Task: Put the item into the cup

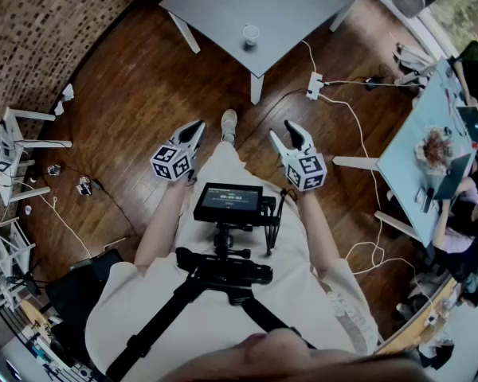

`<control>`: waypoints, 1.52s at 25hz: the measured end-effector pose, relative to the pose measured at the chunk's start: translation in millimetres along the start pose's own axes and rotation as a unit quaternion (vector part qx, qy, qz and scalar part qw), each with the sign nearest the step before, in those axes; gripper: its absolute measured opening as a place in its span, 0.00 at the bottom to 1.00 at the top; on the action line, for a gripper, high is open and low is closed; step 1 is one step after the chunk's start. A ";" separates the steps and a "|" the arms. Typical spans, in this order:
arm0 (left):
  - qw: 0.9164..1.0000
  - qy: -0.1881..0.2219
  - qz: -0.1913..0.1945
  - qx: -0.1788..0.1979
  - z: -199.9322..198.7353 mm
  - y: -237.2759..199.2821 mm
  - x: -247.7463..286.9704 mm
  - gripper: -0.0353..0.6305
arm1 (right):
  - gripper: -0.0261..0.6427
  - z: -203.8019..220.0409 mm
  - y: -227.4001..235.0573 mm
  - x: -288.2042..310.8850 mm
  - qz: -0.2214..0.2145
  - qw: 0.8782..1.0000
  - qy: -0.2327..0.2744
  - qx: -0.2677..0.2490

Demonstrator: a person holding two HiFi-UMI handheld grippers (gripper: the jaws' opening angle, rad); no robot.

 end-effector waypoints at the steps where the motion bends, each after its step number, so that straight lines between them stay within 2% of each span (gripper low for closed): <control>1: 1.000 -0.001 0.001 0.000 -5.3 -6.7 9.8 0.07 | 0.39 -2.6 6.5 6.5 0.002 1.000 -0.001 0.004; 6: 1.000 -0.015 0.022 0.000 -37.4 -45.3 67.4 0.07 | 0.39 -18.4 40.9 49.1 0.019 1.000 -0.005 0.017; 13: 0.995 -0.064 0.071 0.030 -90.1 -107.9 159.9 0.07 | 0.39 -48.2 80.0 129.7 0.047 0.998 -0.019 0.036; 20: 0.985 -0.111 0.112 0.070 -124.6 -154.8 252.2 0.08 | 0.39 -74.6 120.8 194.4 0.074 0.996 -0.021 0.053; 25: 0.978 -0.138 0.143 0.062 -140.7 -174.1 311.0 0.08 | 0.39 -93.1 145.2 219.8 0.104 0.993 -0.025 0.050; 27: 0.974 -0.157 0.149 0.063 -141.3 -180.4 337.4 0.13 | 0.39 -94.4 158.9 226.4 0.114 0.992 -0.024 0.057; 29: 0.971 -0.177 0.146 0.061 -136.6 -189.1 362.4 0.16 | 0.39 -94.8 170.4 230.8 0.116 0.991 -0.025 0.062; 33: 0.968 -0.209 0.122 0.068 -125.1 -208.3 409.1 0.16 | 0.39 -102.2 193.2 240.2 0.110 0.991 -0.027 0.066; 38: 0.964 -0.251 0.077 0.039 -98.7 -223.6 464.7 0.16 | 0.39 -108.2 231.4 247.7 0.090 0.993 -0.035 0.065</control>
Point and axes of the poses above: the fingertips, and each gripper's own axes: x forward along the fingers, y to its right, z out of its underside, the point moved 8 cm from there along -x, backward along the fingers, and after that the axes turned 4 degrees about -z, right-handed, at the moved point
